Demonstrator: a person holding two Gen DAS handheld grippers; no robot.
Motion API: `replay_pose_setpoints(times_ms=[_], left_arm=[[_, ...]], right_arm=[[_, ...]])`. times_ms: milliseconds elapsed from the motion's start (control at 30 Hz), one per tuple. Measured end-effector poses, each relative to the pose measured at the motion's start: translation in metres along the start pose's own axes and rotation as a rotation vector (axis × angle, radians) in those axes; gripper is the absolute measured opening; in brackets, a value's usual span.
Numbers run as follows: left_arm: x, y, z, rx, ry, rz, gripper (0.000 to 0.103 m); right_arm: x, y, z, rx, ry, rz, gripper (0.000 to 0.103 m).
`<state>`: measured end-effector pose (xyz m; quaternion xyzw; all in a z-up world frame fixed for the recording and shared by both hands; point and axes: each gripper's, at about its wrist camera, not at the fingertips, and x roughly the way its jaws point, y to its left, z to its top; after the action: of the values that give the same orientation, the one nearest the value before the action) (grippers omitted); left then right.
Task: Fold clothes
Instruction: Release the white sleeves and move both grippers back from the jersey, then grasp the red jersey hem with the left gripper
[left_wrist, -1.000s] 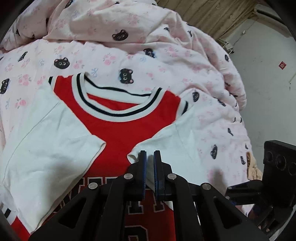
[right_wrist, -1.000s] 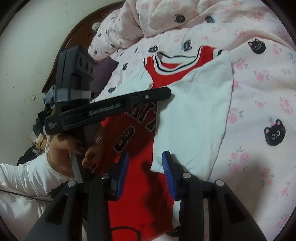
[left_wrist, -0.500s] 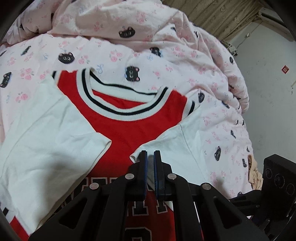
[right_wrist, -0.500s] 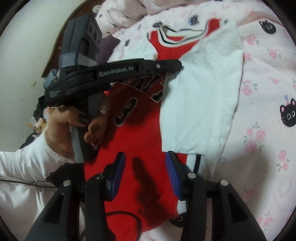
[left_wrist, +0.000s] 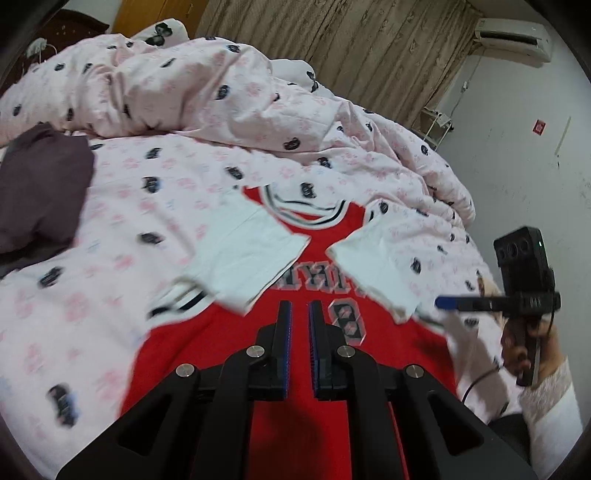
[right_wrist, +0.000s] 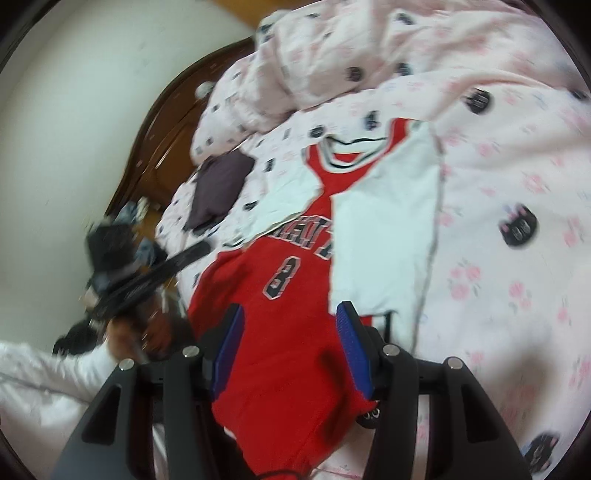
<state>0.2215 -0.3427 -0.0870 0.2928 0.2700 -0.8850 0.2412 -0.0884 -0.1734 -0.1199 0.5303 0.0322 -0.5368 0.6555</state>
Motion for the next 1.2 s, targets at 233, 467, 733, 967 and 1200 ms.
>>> replay_pose_setpoints(times_ms=[233,467,733,967,1200], left_arm=[[-0.042,0.03,-0.045,0.058,0.012,0.037,0.021],[-0.074,0.052,-0.078,0.077,0.01,0.036,0.045],[-0.084,0.078,-0.107,0.073,0.067,0.06,0.045],[-0.075,0.09,-0.126,0.055,0.096,0.03,0.045],[-0.062,0.1,-0.139,0.051,0.121,-0.005,0.045]], right_arm=[[-0.013,0.003,-0.04,0.084,-0.101,-0.096,0.056],[-0.012,0.017,-0.077,0.099,-0.097,-0.131,0.071],[-0.005,0.032,-0.095,0.086,-0.068,-0.148,0.071],[0.001,0.04,-0.102,0.084,-0.055,-0.153,0.071],[0.0,0.042,-0.109,0.092,-0.051,-0.161,0.071]])
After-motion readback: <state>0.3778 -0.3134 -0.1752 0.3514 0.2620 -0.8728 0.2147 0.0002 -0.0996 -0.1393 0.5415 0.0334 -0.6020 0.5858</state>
